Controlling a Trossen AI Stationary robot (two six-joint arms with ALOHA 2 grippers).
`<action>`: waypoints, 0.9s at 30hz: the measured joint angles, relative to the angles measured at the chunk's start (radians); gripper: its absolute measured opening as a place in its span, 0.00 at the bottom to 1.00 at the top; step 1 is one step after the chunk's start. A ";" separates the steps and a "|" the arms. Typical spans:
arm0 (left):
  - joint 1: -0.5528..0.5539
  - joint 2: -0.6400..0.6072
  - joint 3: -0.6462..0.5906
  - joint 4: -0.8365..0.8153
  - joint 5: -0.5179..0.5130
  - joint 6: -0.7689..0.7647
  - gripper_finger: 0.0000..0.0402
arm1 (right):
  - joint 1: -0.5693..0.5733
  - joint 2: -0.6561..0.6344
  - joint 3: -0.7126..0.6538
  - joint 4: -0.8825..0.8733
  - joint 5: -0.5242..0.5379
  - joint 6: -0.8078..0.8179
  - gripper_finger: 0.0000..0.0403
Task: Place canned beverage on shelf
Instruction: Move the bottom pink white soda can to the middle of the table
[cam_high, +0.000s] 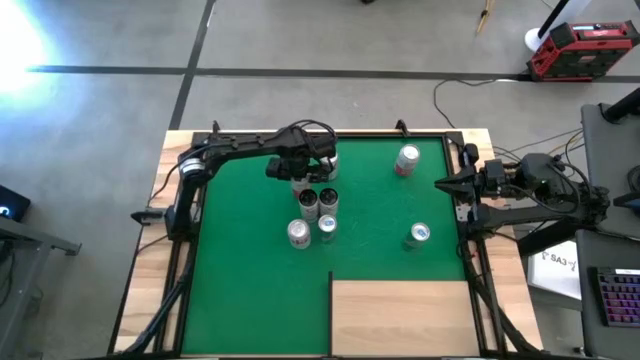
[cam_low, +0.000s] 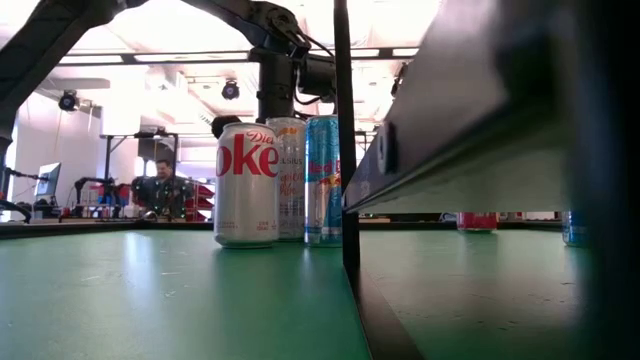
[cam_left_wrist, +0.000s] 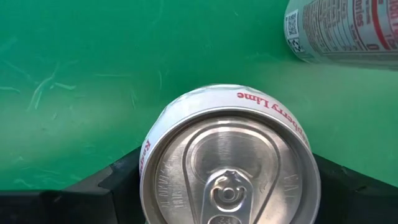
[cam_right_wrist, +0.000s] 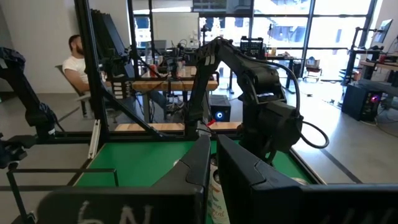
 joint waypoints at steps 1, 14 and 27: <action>0.000 0.000 0.000 0.000 0.000 -0.004 0.72 | 0.000 0.000 0.000 0.000 0.000 0.000 0.06; -0.010 -0.002 -0.001 0.004 0.000 -0.040 0.72 | 0.000 0.000 0.000 0.000 0.000 0.000 0.06; -0.024 -0.005 -0.001 -0.009 0.000 -0.108 0.82 | 0.000 0.000 0.000 0.000 0.000 0.000 0.06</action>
